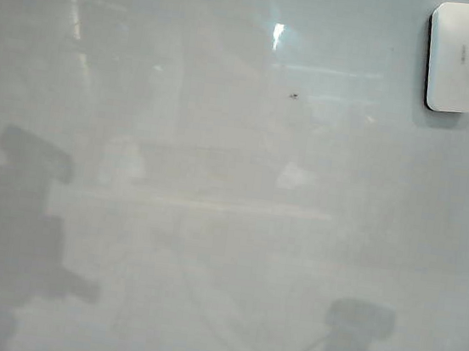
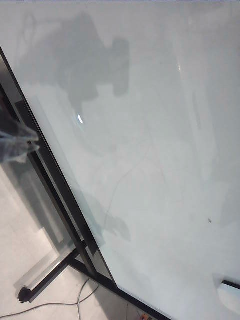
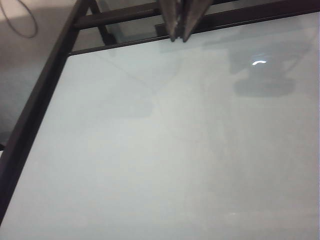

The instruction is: Grab the whiteboard eraser that is attached to the surface of the whiteboard and use it to clean the writing on the whiteboard.

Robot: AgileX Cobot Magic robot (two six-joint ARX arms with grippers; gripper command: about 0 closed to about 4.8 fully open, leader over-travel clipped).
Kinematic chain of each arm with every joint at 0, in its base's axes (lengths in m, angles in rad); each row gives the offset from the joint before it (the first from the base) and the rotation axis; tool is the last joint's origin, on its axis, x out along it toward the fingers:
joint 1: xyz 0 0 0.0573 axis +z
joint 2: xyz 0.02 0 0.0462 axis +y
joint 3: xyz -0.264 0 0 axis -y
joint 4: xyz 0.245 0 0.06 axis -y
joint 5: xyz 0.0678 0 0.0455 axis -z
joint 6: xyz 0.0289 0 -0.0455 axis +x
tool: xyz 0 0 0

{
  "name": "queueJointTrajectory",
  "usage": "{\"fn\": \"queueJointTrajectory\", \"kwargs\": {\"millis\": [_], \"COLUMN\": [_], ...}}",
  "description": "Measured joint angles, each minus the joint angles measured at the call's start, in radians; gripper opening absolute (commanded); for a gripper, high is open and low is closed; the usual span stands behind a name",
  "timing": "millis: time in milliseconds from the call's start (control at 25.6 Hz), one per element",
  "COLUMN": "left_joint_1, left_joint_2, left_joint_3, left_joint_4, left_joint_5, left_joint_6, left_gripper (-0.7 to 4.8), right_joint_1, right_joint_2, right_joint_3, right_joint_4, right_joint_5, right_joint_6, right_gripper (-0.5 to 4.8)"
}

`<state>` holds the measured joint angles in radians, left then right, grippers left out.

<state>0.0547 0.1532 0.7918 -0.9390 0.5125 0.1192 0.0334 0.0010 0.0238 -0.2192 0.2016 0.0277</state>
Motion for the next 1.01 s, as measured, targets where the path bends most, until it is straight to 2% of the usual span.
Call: {"fn": "queueJointTrajectory", "kwargs": {"millis": [897, 936, 976, 1015], "left_joint_1": [-0.001, -0.001, -0.001, -0.001], "left_joint_2": [-0.001, 0.0, -0.002, -0.006], "left_joint_3": [0.0, 0.0, -0.022, -0.053], "left_joint_4": [0.0, 0.002, 0.056, 0.129], "left_joint_5": [0.0, 0.0, 0.0, 0.0], "left_joint_6": [0.0, 0.011, 0.077, 0.106], "left_gripper": [-0.02, -0.02, -0.02, -0.02], "right_joint_1": [0.001, 0.001, 0.001, 0.001], "right_joint_2": [0.0, 0.0, 0.0, 0.0], "right_joint_3": [0.0, 0.0, 0.0, 0.0], "right_joint_4": [0.0, 0.0, 0.0, 0.0], "right_joint_5": [0.0, 0.0, 0.001, 0.001], "right_joint_6": [-0.002, -0.002, -0.002, -0.002], "right_gripper": [-0.05, -0.05, -0.05, -0.05]}}
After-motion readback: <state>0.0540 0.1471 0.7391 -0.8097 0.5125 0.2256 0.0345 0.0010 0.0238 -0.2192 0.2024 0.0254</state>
